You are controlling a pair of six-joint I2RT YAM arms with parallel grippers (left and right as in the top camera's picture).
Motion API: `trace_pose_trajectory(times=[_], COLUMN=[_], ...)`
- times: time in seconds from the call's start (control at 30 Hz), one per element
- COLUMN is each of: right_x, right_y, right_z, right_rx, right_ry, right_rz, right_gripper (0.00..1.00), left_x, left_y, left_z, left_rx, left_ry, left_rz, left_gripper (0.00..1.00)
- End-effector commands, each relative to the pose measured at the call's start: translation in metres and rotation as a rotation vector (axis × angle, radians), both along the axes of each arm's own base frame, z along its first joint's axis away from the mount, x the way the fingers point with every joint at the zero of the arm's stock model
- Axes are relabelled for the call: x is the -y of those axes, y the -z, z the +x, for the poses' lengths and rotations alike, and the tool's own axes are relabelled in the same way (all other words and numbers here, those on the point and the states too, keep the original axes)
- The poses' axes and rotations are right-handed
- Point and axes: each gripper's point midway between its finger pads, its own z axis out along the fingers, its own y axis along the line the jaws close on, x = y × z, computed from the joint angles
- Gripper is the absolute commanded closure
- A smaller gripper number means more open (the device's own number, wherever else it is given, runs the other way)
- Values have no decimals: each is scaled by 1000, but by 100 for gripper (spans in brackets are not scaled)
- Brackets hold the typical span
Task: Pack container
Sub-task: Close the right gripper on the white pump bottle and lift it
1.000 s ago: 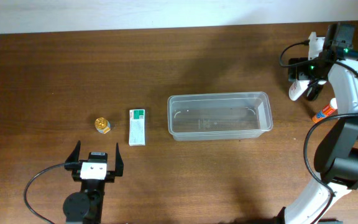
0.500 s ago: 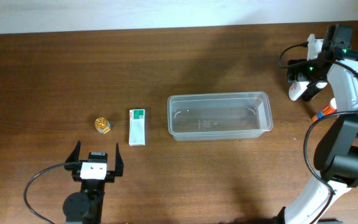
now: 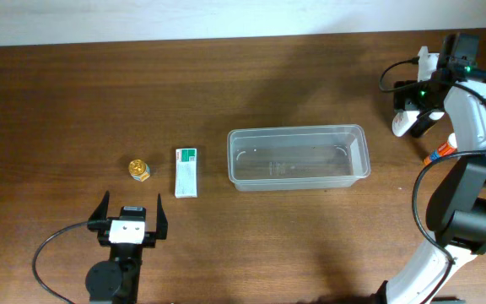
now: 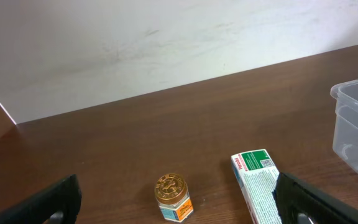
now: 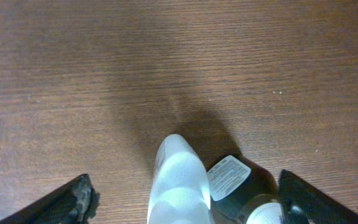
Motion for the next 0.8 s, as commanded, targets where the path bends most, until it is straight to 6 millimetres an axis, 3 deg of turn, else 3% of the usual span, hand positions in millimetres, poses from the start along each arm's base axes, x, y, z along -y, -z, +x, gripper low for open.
trace_pose_trajectory(times=[0.0, 0.1, 0.27, 0.4, 0.77], right_x=[2, 2, 2, 1, 2], right_y=[1, 1, 2, 2, -7], right_z=[3, 3, 1, 0, 3], right_rx=[-1, -2, -9, -13, -3], right_ry=[9, 9, 9, 8, 8], right_rz=[-11, -10, -8, -7, -9], right_gripper=[20, 33, 41, 56, 80], left_x=[1, 1, 1, 1, 1], left_y=[1, 1, 1, 1, 1], left_z=[0, 0, 0, 0, 0], left_rx=[0, 0, 0, 0, 0], left_ry=[11, 11, 11, 11, 11], left_rz=[8, 8, 8, 8, 8], left_gripper=[1, 1, 1, 0, 1])
